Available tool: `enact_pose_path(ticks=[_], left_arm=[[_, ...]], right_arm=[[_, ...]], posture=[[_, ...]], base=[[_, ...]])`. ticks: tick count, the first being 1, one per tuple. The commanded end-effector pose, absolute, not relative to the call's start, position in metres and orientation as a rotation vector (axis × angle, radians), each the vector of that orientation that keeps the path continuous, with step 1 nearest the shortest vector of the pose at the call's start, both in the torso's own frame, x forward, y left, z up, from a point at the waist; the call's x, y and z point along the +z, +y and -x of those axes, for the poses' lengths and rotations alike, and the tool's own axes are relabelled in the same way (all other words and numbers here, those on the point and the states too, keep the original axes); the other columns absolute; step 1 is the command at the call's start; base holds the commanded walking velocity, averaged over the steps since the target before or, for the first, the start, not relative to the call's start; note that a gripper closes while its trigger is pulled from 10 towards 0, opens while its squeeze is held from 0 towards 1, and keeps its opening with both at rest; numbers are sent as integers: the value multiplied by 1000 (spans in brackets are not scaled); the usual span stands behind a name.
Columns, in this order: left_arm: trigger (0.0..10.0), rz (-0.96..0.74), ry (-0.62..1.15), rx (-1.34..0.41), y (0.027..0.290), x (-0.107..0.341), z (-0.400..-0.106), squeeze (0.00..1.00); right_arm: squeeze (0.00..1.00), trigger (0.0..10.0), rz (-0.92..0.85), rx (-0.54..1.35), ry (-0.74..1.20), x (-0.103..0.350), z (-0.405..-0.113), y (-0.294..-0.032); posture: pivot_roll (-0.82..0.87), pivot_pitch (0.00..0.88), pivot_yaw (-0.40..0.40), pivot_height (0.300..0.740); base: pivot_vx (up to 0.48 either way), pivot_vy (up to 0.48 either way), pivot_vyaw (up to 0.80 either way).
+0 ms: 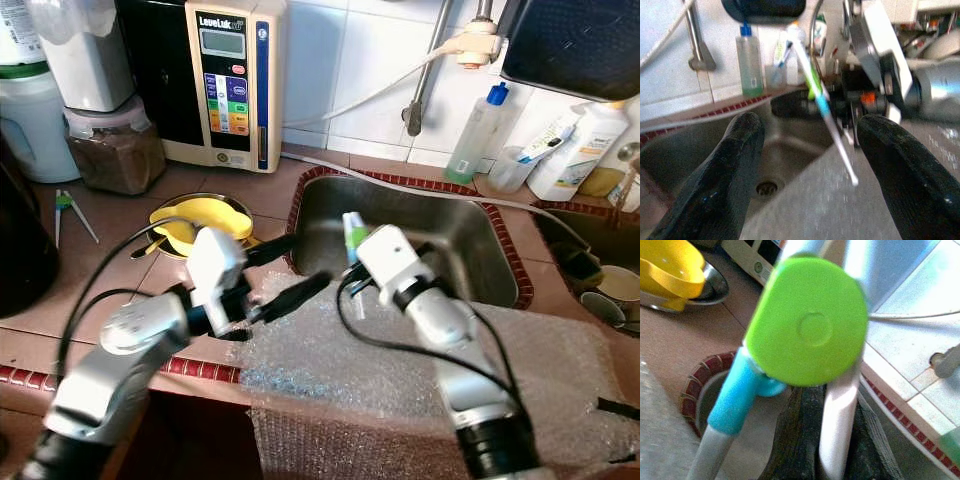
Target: Kitchen organization
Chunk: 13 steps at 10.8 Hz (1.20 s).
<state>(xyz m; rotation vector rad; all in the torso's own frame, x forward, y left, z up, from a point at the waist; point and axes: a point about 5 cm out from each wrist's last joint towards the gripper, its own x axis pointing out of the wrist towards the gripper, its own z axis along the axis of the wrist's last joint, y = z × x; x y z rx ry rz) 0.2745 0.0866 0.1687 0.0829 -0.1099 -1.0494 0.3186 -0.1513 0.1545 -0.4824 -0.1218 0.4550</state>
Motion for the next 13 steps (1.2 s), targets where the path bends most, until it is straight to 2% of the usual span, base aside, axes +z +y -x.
enact_pose_path(ticks=[1, 4, 5, 6, 7, 8, 10, 12, 13], left_arm=[[10000, -107, -116, -1074, 87, 172, -271, 1000], [10000, -194, -44, -1012, 94, 153, -274, 1000], [10000, -176, -28, -1002, 94, 151, -276, 0], [10000, -170, -25, -994, 92, 148, -278, 0], [10000, -156, -23, -987, 90, 148, -278, 0], [10000, -144, -26, -980, 88, 147, -279, 0], [10000, -138, -29, -988, 85, 147, -278, 0], [10000, -136, -33, -997, 83, 148, -277, 0], [10000, -133, -36, -994, 82, 148, -278, 0]], right_arm=[[0, 0, 500, 399, -141, 162, -323, -164], [0, 0, 535, 342, -135, 167, -332, -185], [0, 0, 556, 332, -130, 168, -335, -192], [0, 0, 582, 315, -112, 168, -340, -202], [0, 6667, 607, 303, -92, 167, -343, -210], [0, 10000, 661, 301, -43, 161, -348, -223], [0, 10000, 741, 269, 21, 157, -355, -244], [0, 10000, 821, 249, 43, 157, -360, -253], [1000, 10000, 834, 256, 68, 153, -360, -257]], posture=[[126, 0, -75, 740], [122, 0, -68, 740], [122, 0, -68, 740], [122, 0, -68, 740], [119, 0, -65, 740], [119, 0, -64, 740], [117, 0, -63, 740], [119, 0, -63, 740], [119, 0, -63, 740]], base=[[0, 0, 0], [0, 0, 0], [0, 0, 0], [0, 0, 0], [0, 0, 0], [0, 0, 0], [0, 0, 0], [0, 0, 0], [0, 0, 0]])
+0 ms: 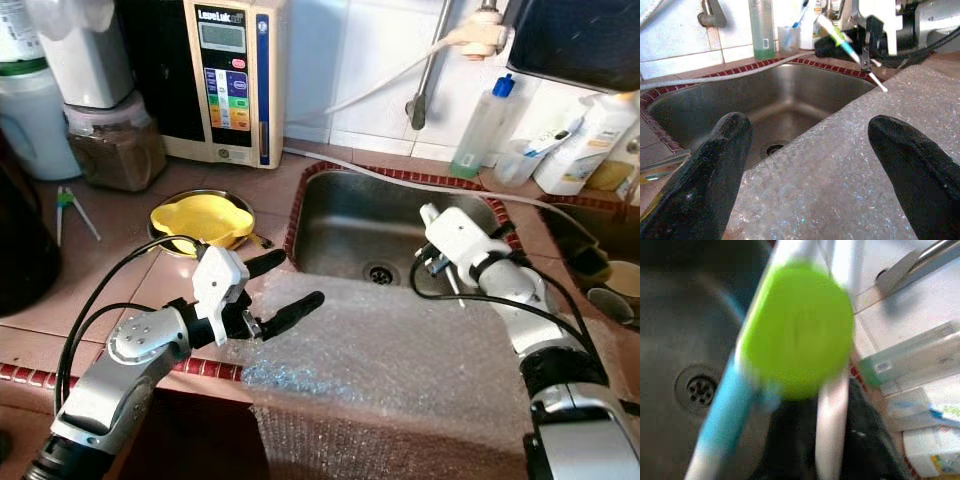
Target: Kitchen organization
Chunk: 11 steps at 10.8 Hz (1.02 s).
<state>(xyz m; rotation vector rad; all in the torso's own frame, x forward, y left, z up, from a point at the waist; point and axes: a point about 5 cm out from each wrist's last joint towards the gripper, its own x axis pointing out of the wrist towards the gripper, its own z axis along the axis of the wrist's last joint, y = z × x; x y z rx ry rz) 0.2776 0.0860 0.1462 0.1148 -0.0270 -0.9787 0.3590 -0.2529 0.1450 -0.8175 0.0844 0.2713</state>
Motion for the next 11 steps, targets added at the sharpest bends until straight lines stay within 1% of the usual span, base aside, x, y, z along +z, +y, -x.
enact_pose_path(ticks=[1, 2, 3, 5, 6, 7, 8, 9, 11], left_arm=[[10000, -132, -40, -995, 81, 148, -277, 0], [10000, -129, -39, -994, 80, 148, -276, 0], [10000, -131, -36, -999, 80, 147, -275, 0], [10000, -133, -36, -1002, 80, 147, -275, 0], [10000, -138, -35, -1005, 80, 147, -274, 0], [10000, -140, -35, -1007, 79, 147, -274, 0], [10000, -140, -37, -1009, 79, 147, -274, 0], [10000, -138, -38, -1009, 78, 147, -274, 0], [10000, -141, -36, -1011, 78, 146, -274, 0]], right_arm=[[1000, 10000, 855, 259, 96, 147, -359, -260], [1000, 10000, 856, 262, 112, 144, -359, -262], [1000, 10000, 846, 300, 190, 135, -356, -265], [1000, 10000, 838, 274, 218, 136, -357, -272], [1000, 10000, 763, 182, 225, 144, -360, -282], [1000, 10000, 763, 76, 195, 154, -363, -290], [1000, 10000, 724, 25, 178, 159, -364, -294], [1000, 10000, 665, 6, 120, 167, -365, -294], [1000, 10000, 542, -13, 135, 163, -365, -295]], posture=[[121, 0, -63, 740], [126, 0, -65, 740], [125, 0, -65, 740], [128, 0, -65, 740], [128, 0, -65, 740], [128, 0, -65, 740], [126, 0, -65, 740], [126, 0, -65, 740], [128, 0, -61, 740]], base=[[0, 0, 0], [0, 0, 0], [0, 0, 0], [0, 0, 0], [0, 0, 0], [0, 0, 0], [0, 0, 0], [0, 0, 0], [0, 0, 0]])
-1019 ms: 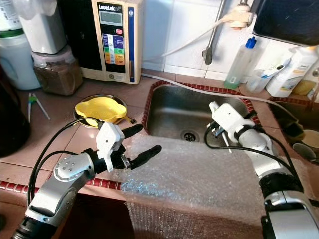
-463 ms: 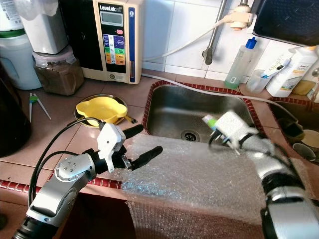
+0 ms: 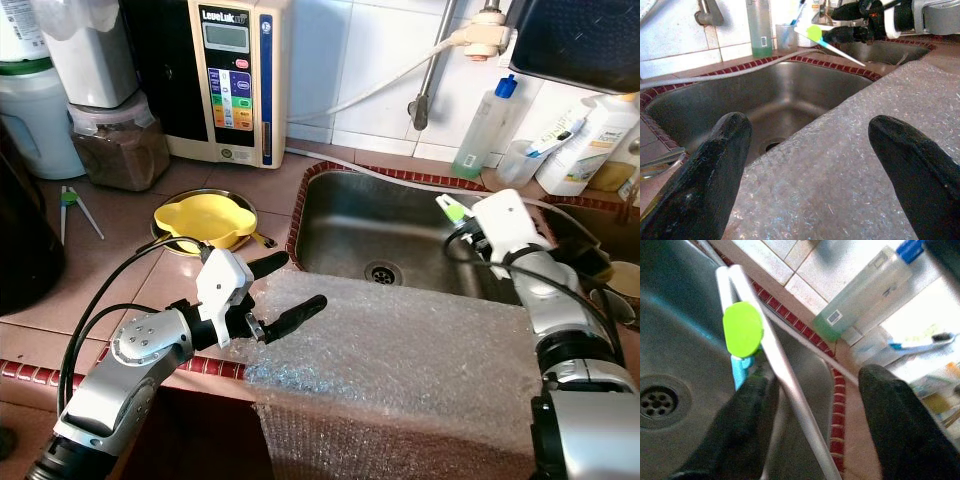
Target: Kitchen organization
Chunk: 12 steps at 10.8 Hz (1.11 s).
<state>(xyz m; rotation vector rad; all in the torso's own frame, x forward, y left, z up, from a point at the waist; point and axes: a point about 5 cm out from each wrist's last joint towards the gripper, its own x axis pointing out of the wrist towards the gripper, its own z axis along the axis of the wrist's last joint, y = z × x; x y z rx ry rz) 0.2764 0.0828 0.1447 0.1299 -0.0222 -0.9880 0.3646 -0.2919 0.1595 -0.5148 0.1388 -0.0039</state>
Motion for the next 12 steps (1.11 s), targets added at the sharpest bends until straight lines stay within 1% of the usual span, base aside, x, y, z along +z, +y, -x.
enact_pose_path(ticks=[1, 2, 3, 6, 7, 8, 10, 11, 12], left_arm=[[10000, -145, -37, -1012, 78, 147, -274, 0], [10000, -147, -39, -1012, 78, 147, -275, 0], [10000, -149, -41, -1012, 77, 147, -275, 0], [10000, -148, -41, -1012, 77, 147, -275, 0], [10000, -156, -41, -1014, 76, 146, -274, 0], [10000, -160, -40, -1017, 76, 145, -273, 0], [10000, -183, -28, -1042, 76, 144, -272, 0], [10000, -196, -21, -1058, 76, 144, -271, 0], [10000, -211, -25, -1067, 77, 146, -271, 0]], right_arm=[[1000, 10000, 376, -15, 181, 157, -365, -295], [1000, 10000, 229, -25, 166, 158, -367, -293], [1000, 10000, 82, -66, 149, 164, -369, -296], [1000, 10000, 65, -76, 140, 166, -369, -298], [1000, 10000, -226, -139, 139, 169, -372, -301], [1000, 10000, -186, -159, 243, 157, -368, -301], [1000, 10000, -158, -187, 307, 149, -368, -297], [1000, 10000, -139, -166, 319, 147, -368, -293], [1000, 10000, -82, -138, 345, 141, -368, -287]], posture=[[128, 0, -61, 740], [127, 0, -59, 740], [127, 0, -59, 740], [128, 0, -58, 740], [128, 0, -58, 740], [128, 0, -58, 740], [129, 0, -60, 740], [129, 0, -60, 740], [129, 0, -60, 740]], base=[[0, 0, 0], [0, 0, 0], [0, 0, 0], [0, 0, 0], [0, 0, 0], [0, 0, 0], [0, 0, 0], [0, 0, 0], [0, 0, 0]])
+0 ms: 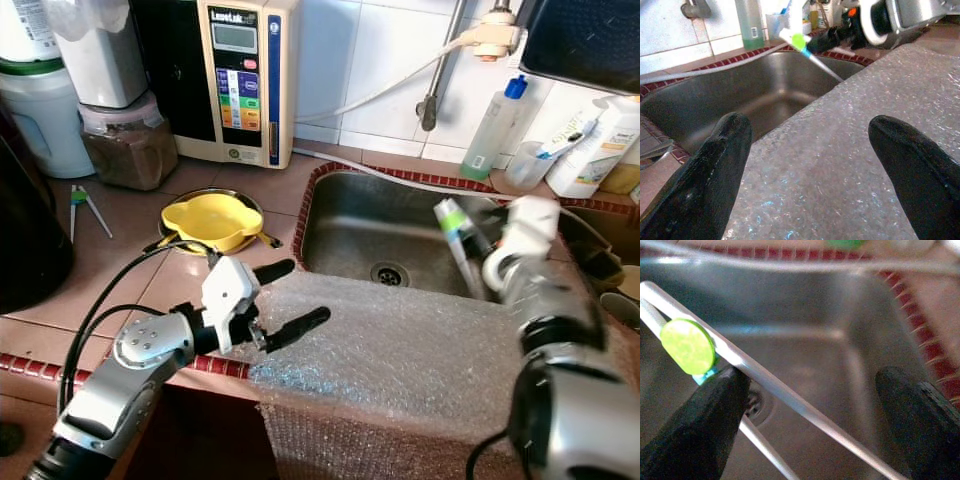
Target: Kitchen organization
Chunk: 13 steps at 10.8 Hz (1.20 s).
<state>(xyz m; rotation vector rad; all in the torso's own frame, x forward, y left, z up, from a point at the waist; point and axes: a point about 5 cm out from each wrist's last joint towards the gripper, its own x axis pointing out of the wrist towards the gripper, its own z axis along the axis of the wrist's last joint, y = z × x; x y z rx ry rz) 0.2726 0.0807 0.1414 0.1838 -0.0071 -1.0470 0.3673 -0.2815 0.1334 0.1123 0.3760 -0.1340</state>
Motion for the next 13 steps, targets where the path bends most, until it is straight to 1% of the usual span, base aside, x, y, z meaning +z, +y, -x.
enact_pose_path(ticks=[1, 2, 3, 4, 5, 6, 7, 8, 9, 10, 11, 12, 13], left_arm=[[10000, -212, -25, -1064, 78, 148, -274, 0], [10000, -218, -25, -1064, 78, 148, -274, 0], [10000, -222, -21, -1073, 77, 147, -273, 0], [10000, -226, -17, -1084, 77, 146, -272, 0], [10000, -227, -16, -1084, 77, 146, -272, 0], [10000, -234, -13, -1086, 77, 145, -272, 0], [10000, -241, -15, -1092, 76, 145, -271, 0], [10000, -238, -15, -1088, 76, 145, -271, 0], [10000, -237, -21, -1080, 76, 146, -271, 0], [10000, -220, -19, -1070, 76, 146, -272, 0], [10000, -224, -15, -1076, 76, 146, -272, 0], [10000, -225, -12, -1077, 75, 145, -272, 0], [10000, -225, -12, -1077, 75, 145, -271, 0]], right_arm=[[1000, 10000, -260, -207, 428, 129, -366, -280], [1000, 10000, -286, -220, 416, 126, -365, -279], [0, 10000, -274, -240, 474, 115, -361, -278], [0, 10000, -365, -196, 475, 118, -362, -275], [0, 10000, -376, -194, 452, 122, -364, -275], [0, 10000, -385, -269, 458, 123, -362, -283], [0, 10000, -436, -271, 455, 124, -362, -284], [0, 10000, -209, -222, 406, 134, -366, -285], [0, 10000, -99, -242, 383, 139, -367, -289], [0, 10000, 49, -247, 423, 141, -365, -295], [0, 10000, 214, -163, 494, 137, -364, -293], [0, 10000, 174, -136, 483, 141, -365, -293], [0, 10000, 114, -95, 533, 136, -364, -289]], posture=[[134, 0, -60, 740], [134, 0, -57, 740], [133, 0, -55, 740], [133, 0, -55, 740], [134, 0, -56, 740], [134, 0, -56, 740], [137, 0, -58, 740], [137, 0, -58, 740], [137, 0, -58, 740], [136, 0, -56, 740], [135, 0, -57, 740], [135, 0, -57, 740], [132, 0, -59, 740]], base=[[0, 0, 0], [0, 0, 0], [0, 0, 0], [0, 0, 0], [0, 0, 0], [0, 0, 0], [0, 0, 0], [0, 0, 0], [0, 0, 0], [0, 0, 0], [0, 0, 0], [0, 0, 0], [0, 0, 0]])
